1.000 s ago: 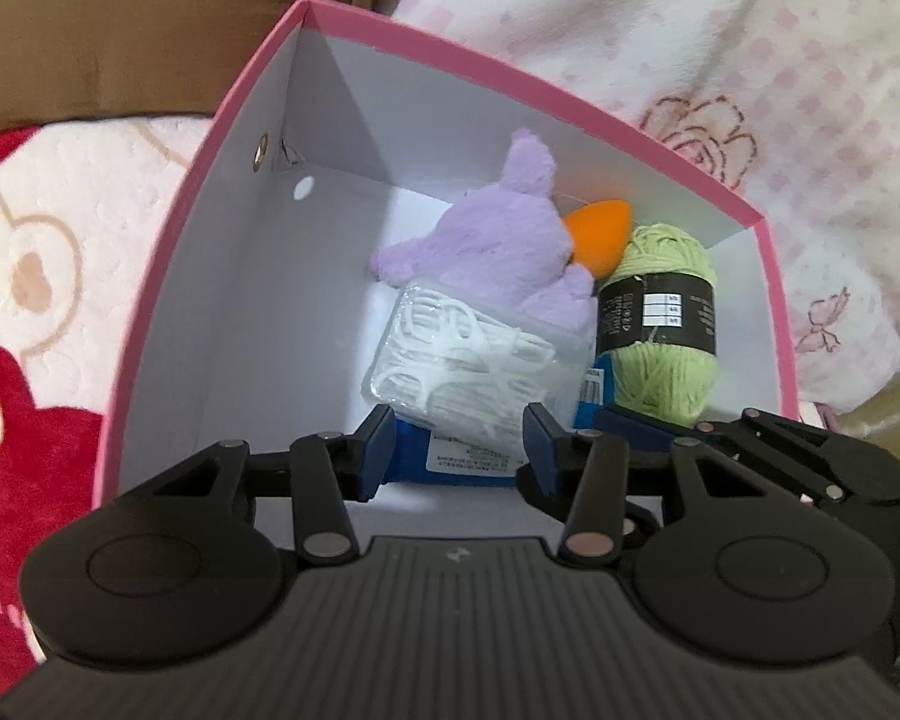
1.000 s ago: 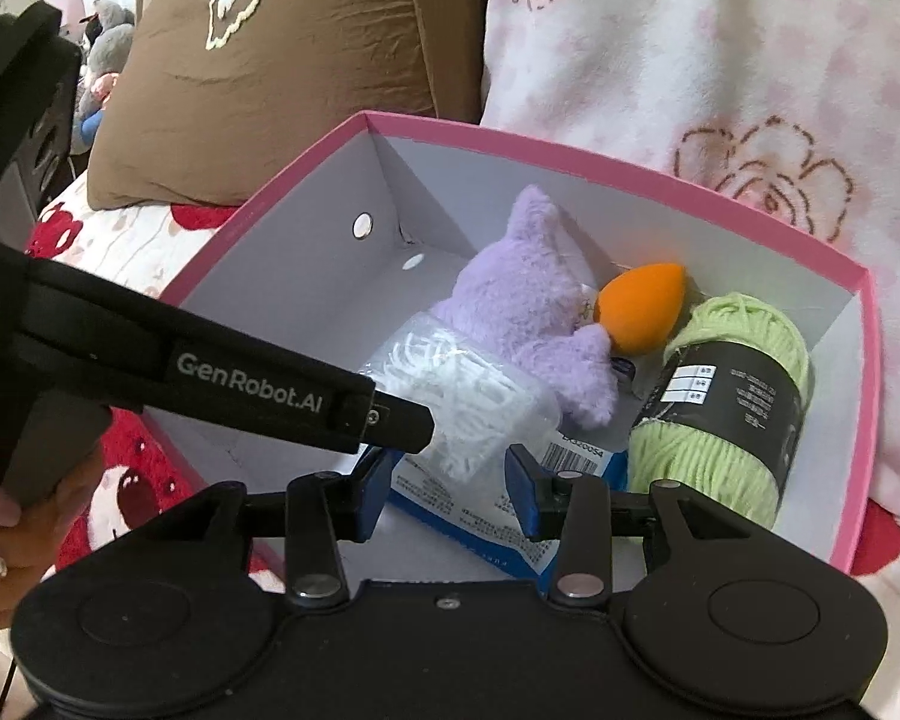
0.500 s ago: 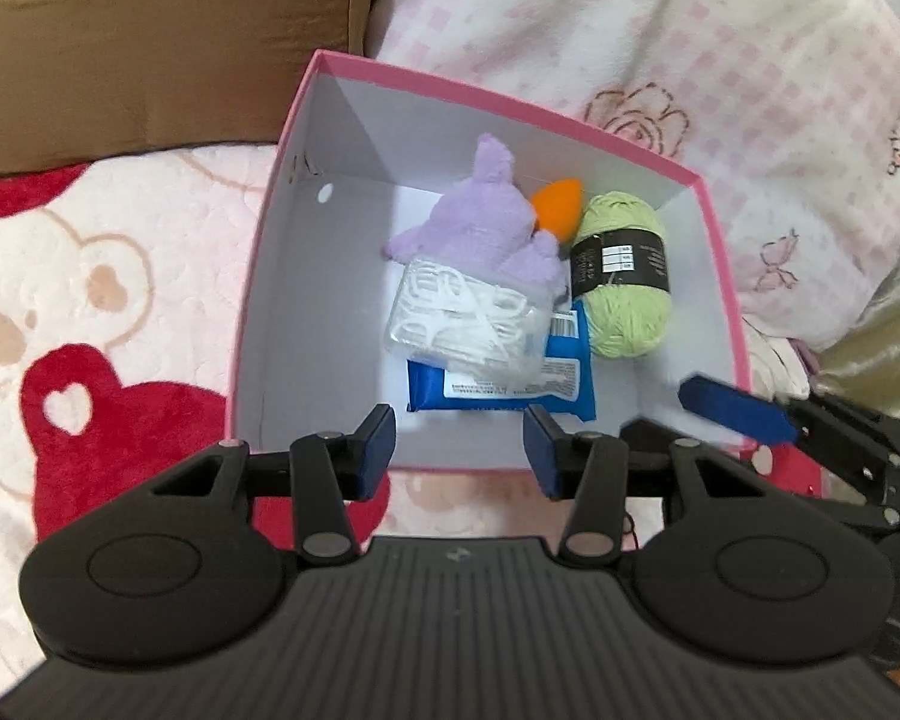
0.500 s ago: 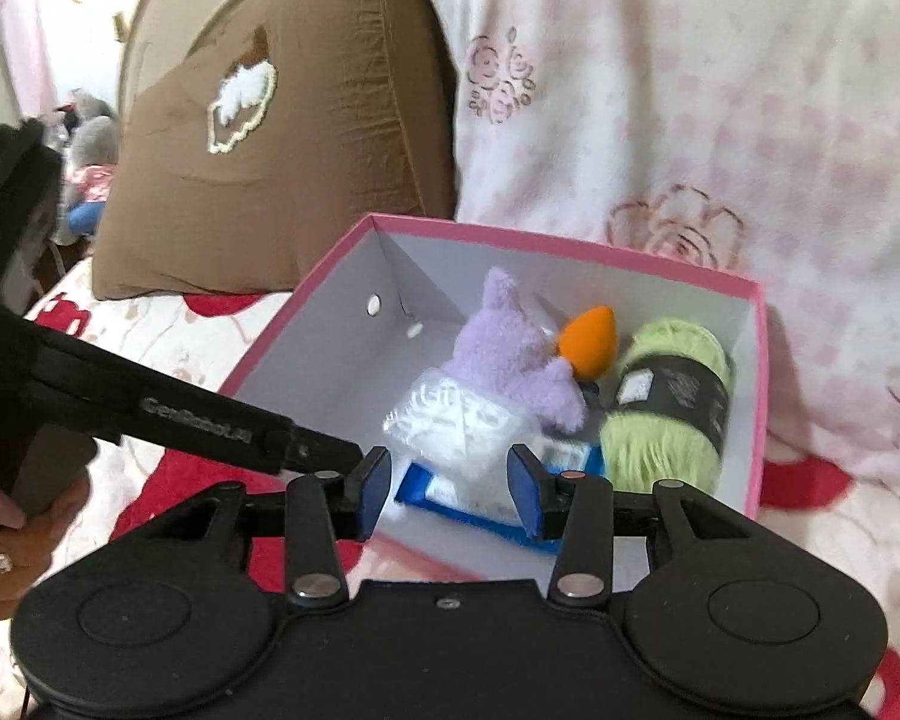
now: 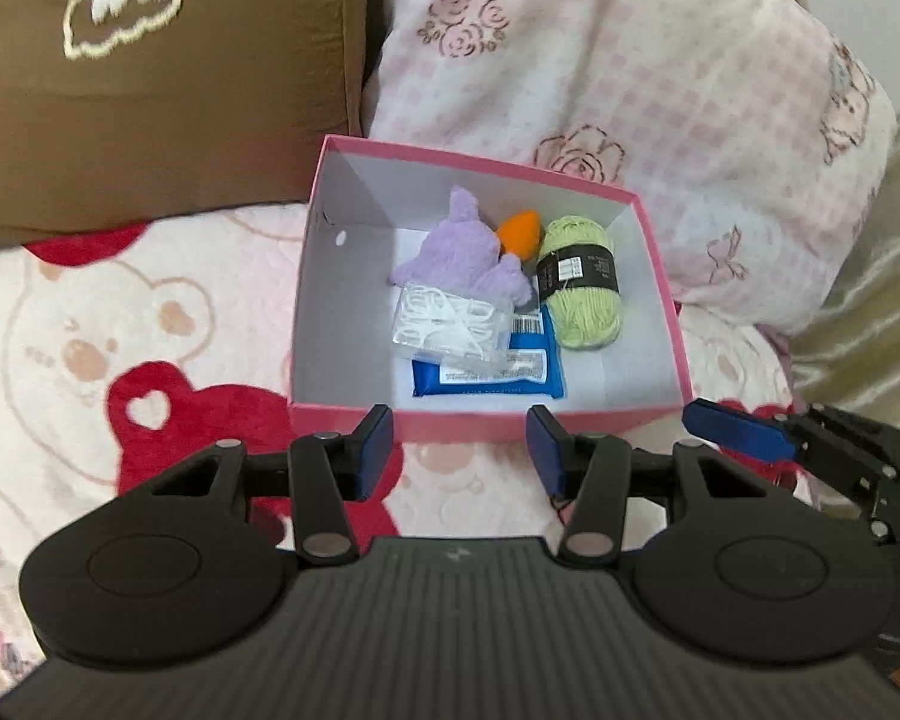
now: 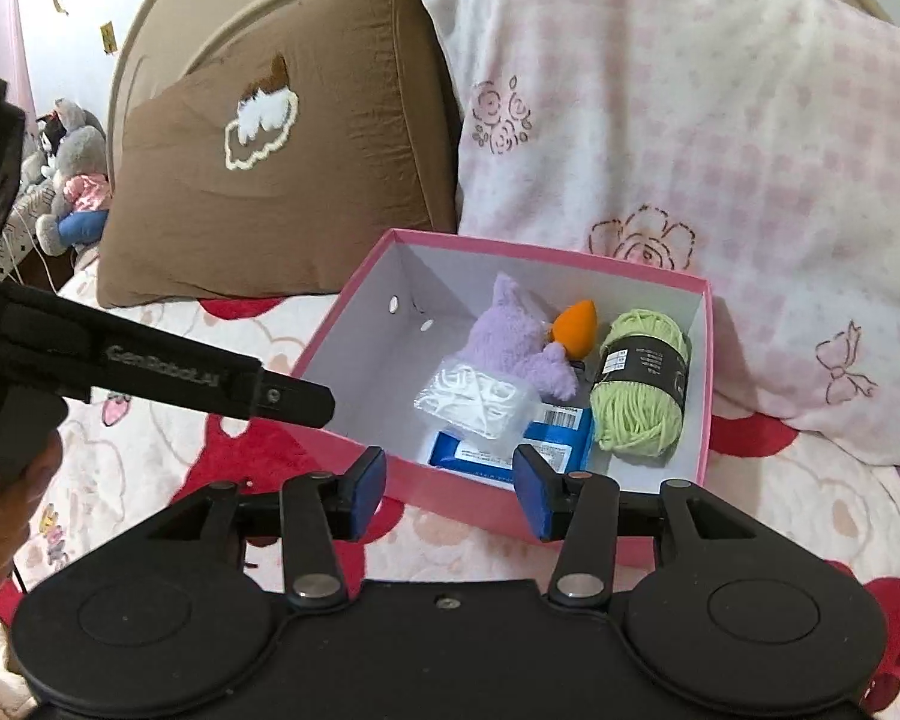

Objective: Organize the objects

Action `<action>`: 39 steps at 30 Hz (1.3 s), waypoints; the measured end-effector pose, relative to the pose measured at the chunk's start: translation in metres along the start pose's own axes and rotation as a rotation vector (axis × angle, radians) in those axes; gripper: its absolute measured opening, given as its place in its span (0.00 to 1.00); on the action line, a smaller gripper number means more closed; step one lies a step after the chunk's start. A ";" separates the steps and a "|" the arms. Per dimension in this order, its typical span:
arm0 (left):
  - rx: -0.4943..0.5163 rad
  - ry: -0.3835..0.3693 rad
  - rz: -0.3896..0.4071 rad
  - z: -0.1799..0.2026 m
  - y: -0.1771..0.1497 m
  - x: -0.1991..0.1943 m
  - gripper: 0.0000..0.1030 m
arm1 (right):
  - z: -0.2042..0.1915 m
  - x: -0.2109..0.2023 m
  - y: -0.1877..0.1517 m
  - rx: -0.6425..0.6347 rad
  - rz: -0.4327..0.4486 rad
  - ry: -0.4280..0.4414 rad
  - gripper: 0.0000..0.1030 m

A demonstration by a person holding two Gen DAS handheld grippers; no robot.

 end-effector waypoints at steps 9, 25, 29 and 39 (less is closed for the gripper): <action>0.041 0.005 0.017 0.023 -0.016 -0.041 0.55 | -0.009 -0.038 -0.012 0.025 0.035 0.013 0.57; 0.032 0.046 0.041 0.012 -0.050 -0.063 0.76 | -0.006 -0.065 -0.037 0.054 0.063 -0.055 0.90; 0.020 0.043 0.041 0.011 -0.054 -0.062 0.91 | 0.005 -0.060 -0.044 0.097 0.043 -0.103 0.93; 0.004 0.094 -0.045 0.009 -0.064 -0.049 1.00 | 0.016 -0.060 -0.054 0.111 0.020 -0.170 0.93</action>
Point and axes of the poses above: each gripper's, at about its wrist camera, not at the fingertips, and x roughly the way its jaws point, z to its right, y to its top, the point moved 3 cm from there along x, roughly the way its jaws point, and after that the axes turned 12 degrees about x, right-handed, at the moved point
